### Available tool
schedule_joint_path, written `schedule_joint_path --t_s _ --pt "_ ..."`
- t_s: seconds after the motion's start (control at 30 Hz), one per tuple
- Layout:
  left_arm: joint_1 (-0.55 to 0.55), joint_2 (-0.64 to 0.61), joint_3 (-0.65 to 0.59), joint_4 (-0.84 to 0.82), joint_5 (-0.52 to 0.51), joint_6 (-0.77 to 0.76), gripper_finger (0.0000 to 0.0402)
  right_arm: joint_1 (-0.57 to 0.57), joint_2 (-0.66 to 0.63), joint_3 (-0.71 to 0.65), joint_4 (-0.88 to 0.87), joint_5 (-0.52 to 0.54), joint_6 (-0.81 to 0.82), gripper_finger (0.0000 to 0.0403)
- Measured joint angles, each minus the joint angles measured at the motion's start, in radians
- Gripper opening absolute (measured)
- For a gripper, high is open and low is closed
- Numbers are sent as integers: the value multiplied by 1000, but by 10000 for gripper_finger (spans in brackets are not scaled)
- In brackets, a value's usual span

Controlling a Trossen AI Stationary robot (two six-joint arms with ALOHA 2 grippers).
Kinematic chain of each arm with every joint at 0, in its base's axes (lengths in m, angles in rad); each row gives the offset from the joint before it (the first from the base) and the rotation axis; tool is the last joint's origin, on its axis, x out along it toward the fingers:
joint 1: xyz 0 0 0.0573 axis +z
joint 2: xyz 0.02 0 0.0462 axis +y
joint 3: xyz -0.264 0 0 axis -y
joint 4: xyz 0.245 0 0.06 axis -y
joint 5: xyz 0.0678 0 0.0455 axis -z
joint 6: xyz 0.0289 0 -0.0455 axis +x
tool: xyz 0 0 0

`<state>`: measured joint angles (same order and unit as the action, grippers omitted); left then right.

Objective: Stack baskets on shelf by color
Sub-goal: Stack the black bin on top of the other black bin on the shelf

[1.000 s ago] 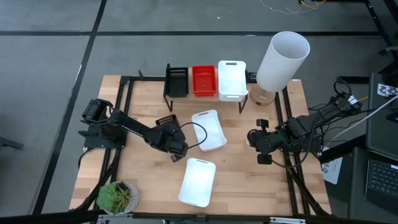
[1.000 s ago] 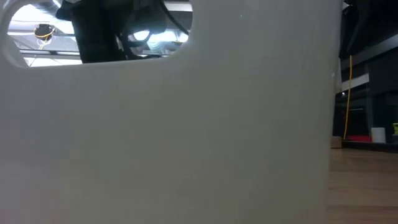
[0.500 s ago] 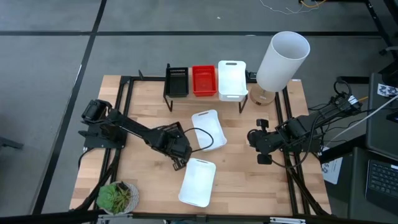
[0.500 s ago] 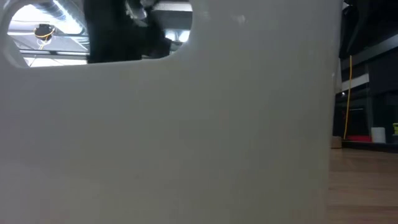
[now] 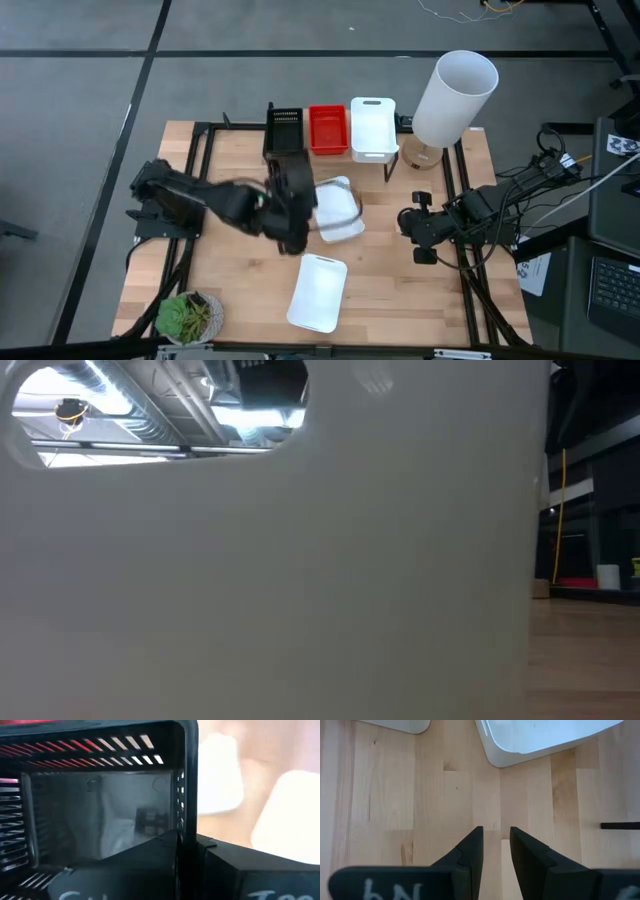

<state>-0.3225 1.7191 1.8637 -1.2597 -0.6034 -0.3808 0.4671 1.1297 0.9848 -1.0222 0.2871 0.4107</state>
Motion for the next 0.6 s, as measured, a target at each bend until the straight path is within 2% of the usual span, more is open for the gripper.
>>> schedule_joint_path --t_s 0.1,0.2,0.43,0.6 --pt "81 0 84 -96 -56 88 0 0 0 0 0 0 0 97" --pt "206 0 136 -175 -28 183 0 0 0 0 0 0 0 97" --pt "563 0 139 -184 233 477 0 0 0 0 0 0 0 97" --pt "737 0 138 -181 478 594 0 0 0 0 0 0 3 97"
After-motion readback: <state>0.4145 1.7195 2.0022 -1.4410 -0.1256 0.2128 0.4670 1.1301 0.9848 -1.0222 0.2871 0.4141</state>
